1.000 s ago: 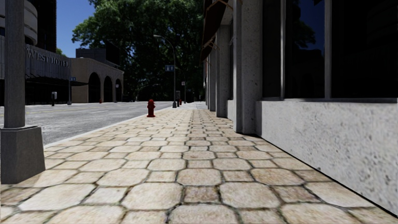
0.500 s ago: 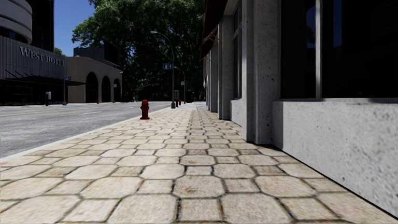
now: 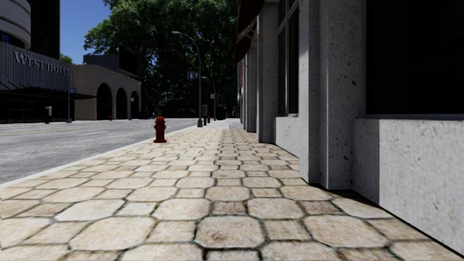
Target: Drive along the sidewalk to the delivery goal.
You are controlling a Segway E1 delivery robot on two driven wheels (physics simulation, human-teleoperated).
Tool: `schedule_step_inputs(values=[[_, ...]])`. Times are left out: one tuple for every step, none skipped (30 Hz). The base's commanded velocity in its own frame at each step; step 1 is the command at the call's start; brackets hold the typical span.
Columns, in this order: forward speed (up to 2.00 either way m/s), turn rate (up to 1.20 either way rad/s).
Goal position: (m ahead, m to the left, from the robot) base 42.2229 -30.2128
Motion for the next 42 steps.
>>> schedule_step_inputs(values=[[2.0, 0.0], [2.0, 0.0], [2.0, 0.0], [2.0, 0.0], [2.0, 0.0], [2.0, 0.0], [2.0, 0.0], [2.0, 0.0], [2.0, 0.0], [2.0, 0.0], [2.0, 0.0], [2.0, 0.0], [2.0, 0.0], [2.0, 0.0], [2.0, 0.0], [2.0, 0.0], [2.0, 0.0], [2.0, 0.0], [2.0, 0.0], [2.0, 0.0], [2.0, 0.0], [2.0, 0.0], [2.0, 0.0], [2.0, 0.0], [2.0, 0.0], [2.0, 0.0], [2.0, 0.0], [2.0, 0.0], [2.0, 0.0], [2.0, 0.0], [2.0, 0.0], [2.0, 0.0], [2.0, 0.0], [2.0, 0.0], [2.0, 0.0], [2.0, 0.0], [2.0, 0.0], [2.0, 0.0], [2.0, 0.0], [2.0, 0.0], [2.0, 0.0], [2.0, 0.0]])
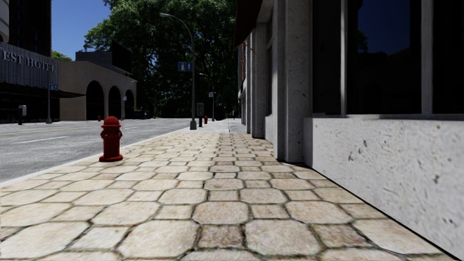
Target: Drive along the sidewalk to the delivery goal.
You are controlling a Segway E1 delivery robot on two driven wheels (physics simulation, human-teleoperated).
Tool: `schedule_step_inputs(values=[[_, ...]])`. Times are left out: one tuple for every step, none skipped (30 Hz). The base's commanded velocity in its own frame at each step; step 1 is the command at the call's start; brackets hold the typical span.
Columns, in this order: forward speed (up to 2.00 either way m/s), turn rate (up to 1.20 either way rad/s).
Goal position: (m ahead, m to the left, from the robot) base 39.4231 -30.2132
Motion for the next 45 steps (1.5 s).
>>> schedule_step_inputs(values=[[2.0, 0.0], [2.0, 0.0], [2.0, 0.0], [2.0, 0.0], [2.0, 0.0], [2.0, 0.0], [2.0, 0.0], [2.0, 0.0], [2.0, 0.0], [2.0, 0.0], [2.0, 0.0], [2.0, 0.0], [2.0, 0.0], [2.0, 0.0], [2.0, 0.0], [2.0, 0.0], [2.0, 0.0], [2.0, 0.0], [2.0, 0.0], [2.0, 0.0], [2.0, 0.0], [2.0, 0.0], [2.0, 0.0], [2.0, 0.0], [2.0, 0.0], [2.0, 0.0], [2.0, 0.0], [2.0, 0.0], [2.0, 0.0], [2.0, 0.0], [2.0, 0.0], [2.0, 0.0], [2.0, 0.0], [2.0, 0.0], [2.0, 0.0], [2.0, 0.0], [2.0, 0.0], [2.0, 0.0], [2.0, 0.0], [2.0, 0.0], [2.0, 0.0], [2.0, 0.0], [2.0, 0.0], [2.0, 0.0], [2.0, 0.0]])
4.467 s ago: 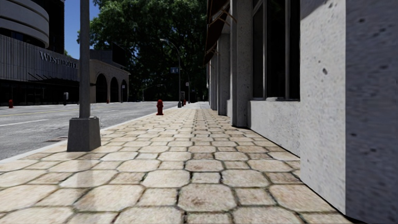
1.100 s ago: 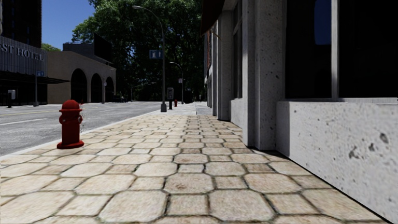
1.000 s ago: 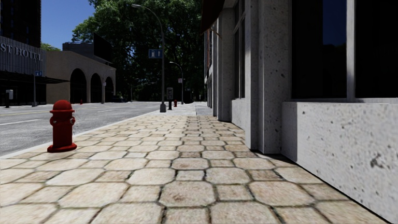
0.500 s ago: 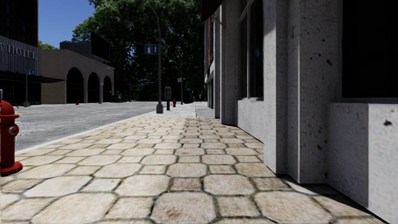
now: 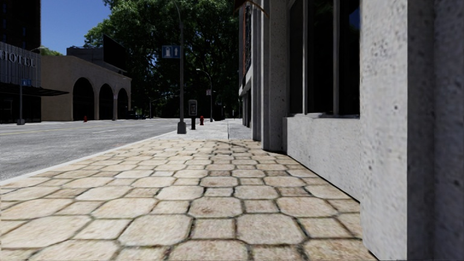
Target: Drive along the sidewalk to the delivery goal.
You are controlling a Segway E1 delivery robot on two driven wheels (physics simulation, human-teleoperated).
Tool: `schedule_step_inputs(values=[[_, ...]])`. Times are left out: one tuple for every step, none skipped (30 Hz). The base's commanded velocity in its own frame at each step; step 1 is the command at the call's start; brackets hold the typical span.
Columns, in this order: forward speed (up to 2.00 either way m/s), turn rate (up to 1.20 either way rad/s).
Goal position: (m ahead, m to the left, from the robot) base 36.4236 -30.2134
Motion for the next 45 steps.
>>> schedule_step_inputs(values=[[2.0, 0.0], [2.0, 0.0], [2.0, 0.0], [2.0, 0.0], [2.0, 0.0], [2.0, 0.0], [2.0, 0.0], [2.0, 0.0], [2.0, 0.0], [2.0, 0.0], [2.0, 0.0], [2.0, 0.0], [2.0, 0.0], [2.0, 0.0], [2.0, 0.0], [2.0, 0.0], [2.0, 0.0], [2.0, 0.0], [2.0, 0.0], [2.0, 0.0], [2.0, 0.0], [2.0, 0.0], [2.0, 0.0], [2.0, 0.0], [2.0, 0.0], [2.0, 0.0], [2.0, 0.0], [2.0, 0.0], [2.0, 0.0], [2.0, 0.0], [2.0, 0.0], [2.0, 0.0], [2.0, 0.0], [2.0, 0.0], [2.0, 0.0], [2.0, 0.0], [2.0, 0.0], [2.0, 0.0], [2.0, 0.0], [2.0, 0.0], [2.0, 0.0], [2.0, 0.0], [2.0, 0.0], [2.0, 0.0], [2.0, 0.0]])
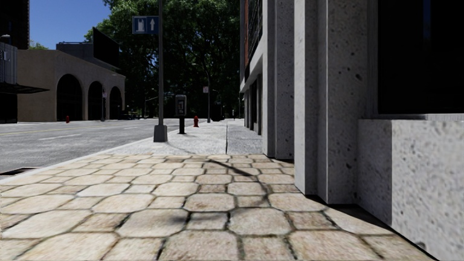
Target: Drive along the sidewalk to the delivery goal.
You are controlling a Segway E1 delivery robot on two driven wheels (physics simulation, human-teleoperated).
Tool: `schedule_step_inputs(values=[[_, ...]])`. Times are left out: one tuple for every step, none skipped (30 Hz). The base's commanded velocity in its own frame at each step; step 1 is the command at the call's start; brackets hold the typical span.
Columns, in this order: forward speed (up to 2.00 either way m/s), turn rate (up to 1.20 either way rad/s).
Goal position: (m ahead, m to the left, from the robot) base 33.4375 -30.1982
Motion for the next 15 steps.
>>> schedule_step_inputs(values=[[2.0, 0.0], [2.0, 0.0], [2.0, 0.0], [2.0, 0.0], [2.0, 0.0], [2.0, 0.0], [2.0, 0.0], [2.0, 0.0], [2.0, 0.0], [2.0, 0.0], [2.0, 0.0], [2.0, 0.0], [2.0, 0.0], [2.0, 0.0], [2.0, 0.0]])
